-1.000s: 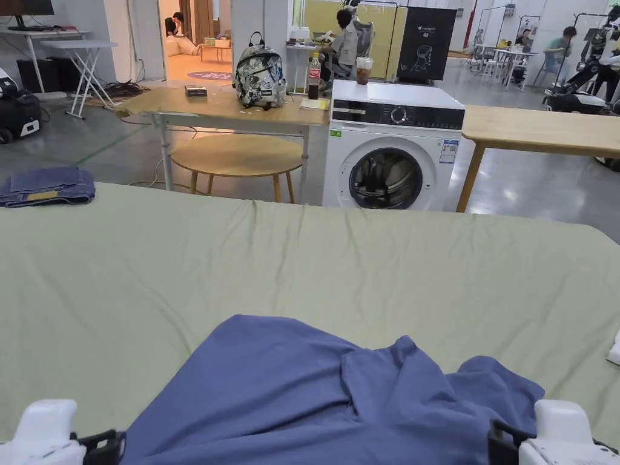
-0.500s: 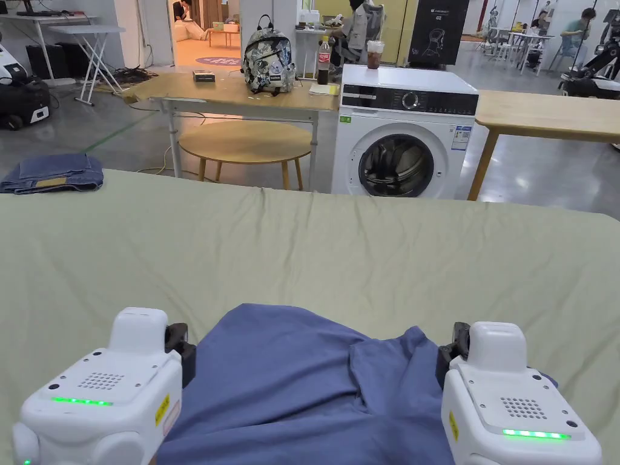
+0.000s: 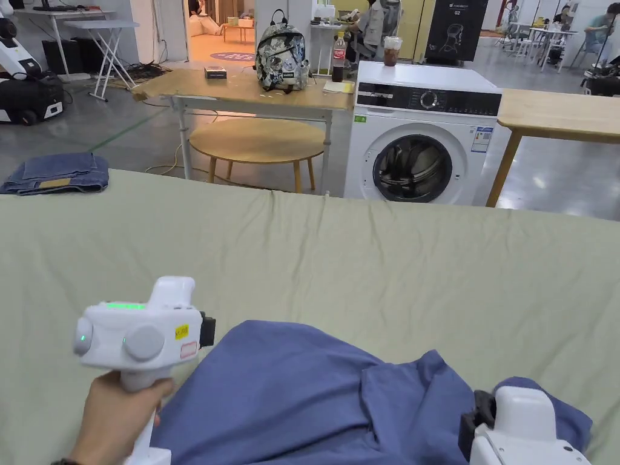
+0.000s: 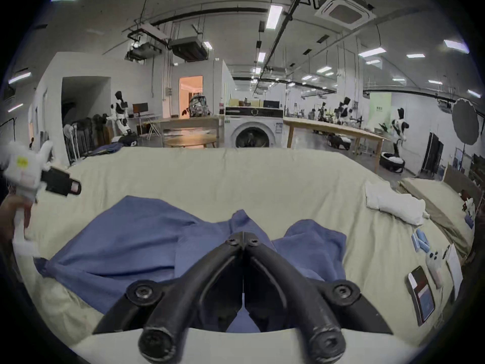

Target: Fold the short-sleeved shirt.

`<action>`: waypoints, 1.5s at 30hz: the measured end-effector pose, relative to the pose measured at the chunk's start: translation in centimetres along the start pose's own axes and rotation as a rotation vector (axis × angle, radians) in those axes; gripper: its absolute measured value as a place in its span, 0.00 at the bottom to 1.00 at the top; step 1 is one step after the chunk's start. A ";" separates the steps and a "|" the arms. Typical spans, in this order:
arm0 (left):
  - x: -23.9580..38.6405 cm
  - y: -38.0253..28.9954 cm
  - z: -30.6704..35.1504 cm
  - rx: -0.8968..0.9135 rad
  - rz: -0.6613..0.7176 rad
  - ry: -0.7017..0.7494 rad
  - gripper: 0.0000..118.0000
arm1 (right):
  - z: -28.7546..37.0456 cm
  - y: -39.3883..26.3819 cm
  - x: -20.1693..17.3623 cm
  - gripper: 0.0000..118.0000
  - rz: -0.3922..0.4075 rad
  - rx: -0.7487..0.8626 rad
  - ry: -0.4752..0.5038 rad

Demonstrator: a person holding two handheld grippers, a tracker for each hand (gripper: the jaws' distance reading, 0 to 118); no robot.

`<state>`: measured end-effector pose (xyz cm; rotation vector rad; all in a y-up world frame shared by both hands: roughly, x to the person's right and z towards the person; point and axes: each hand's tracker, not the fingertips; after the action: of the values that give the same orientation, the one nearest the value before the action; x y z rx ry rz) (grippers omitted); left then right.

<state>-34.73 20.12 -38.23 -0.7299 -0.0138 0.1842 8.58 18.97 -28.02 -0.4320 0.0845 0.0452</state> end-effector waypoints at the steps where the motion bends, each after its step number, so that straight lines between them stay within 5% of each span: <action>1: -0.3 1.4 -1.8 -0.029 0.007 -0.004 0.00 | -0.2 -0.2 0.4 0.00 -0.001 -0.015 -0.004; 3: 0.1 3.8 -4.6 -0.094 0.011 0.013 0.09 | -0.5 -0.5 1.0 0.00 0.002 -0.037 -0.020; 6: 0.4 6.4 -8.7 -0.177 0.012 -0.025 0.59 | -0.8 -1.0 2.1 0.00 0.002 -0.063 -0.040; 7: 1.2 6.8 -9.8 -0.208 0.027 -0.043 0.68 | -1.0 -1.1 2.4 0.00 0.001 -0.071 -0.048; 14: 4.3 5.8 -17.0 -0.343 0.017 -0.024 0.69 | -1.6 -1.6 4.3 0.00 -0.017 -0.126 -0.083; 18: 7.1 3.8 -18.4 -0.356 -0.142 0.081 0.70 | -1.9 -1.8 5.0 0.00 -0.029 -0.150 -0.099; 21: 8.3 3.4 -17.2 -0.346 -0.143 0.109 0.59 | -2.0 -1.9 5.6 0.00 -0.044 -0.163 -0.107; 23: 8.4 3.5 -16.4 -0.350 -0.142 0.096 0.34 | -2.2 -1.9 6.0 0.00 -0.051 -0.175 -0.115; 24: 8.8 3.4 -16.0 -0.352 -0.164 0.089 0.08 | -2.2 -1.9 6.3 0.00 -0.059 -0.183 -0.118; 25: 9.2 3.3 -15.5 -0.357 -0.211 0.057 0.01 | -2.3 -1.7 6.7 0.00 -0.073 -0.190 -0.115; 31: 8.1 3.0 -10.2 -0.273 -0.188 0.008 0.01 | -3.0 1.2 11.4 0.05 -0.153 -0.263 -0.142; 34: 7.8 2.6 -6.8 -0.206 -0.172 -0.018 0.01 | -4.7 2.5 14.5 0.53 -0.212 -0.345 -0.127; 36: 7.0 2.6 -5.2 -0.170 -0.163 -0.025 0.01 | -6.5 2.9 16.2 0.68 -0.251 -0.412 -0.110; 45: 6.3 0.9 0.1 -0.111 -0.138 -0.022 0.01 | -13.9 -0.3 15.9 0.68 -0.245 -0.736 -0.079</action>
<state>-28.71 21.94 -39.03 -0.8346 -0.0955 0.0597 23.44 13.27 -41.92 -1.1720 -0.0684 -0.1536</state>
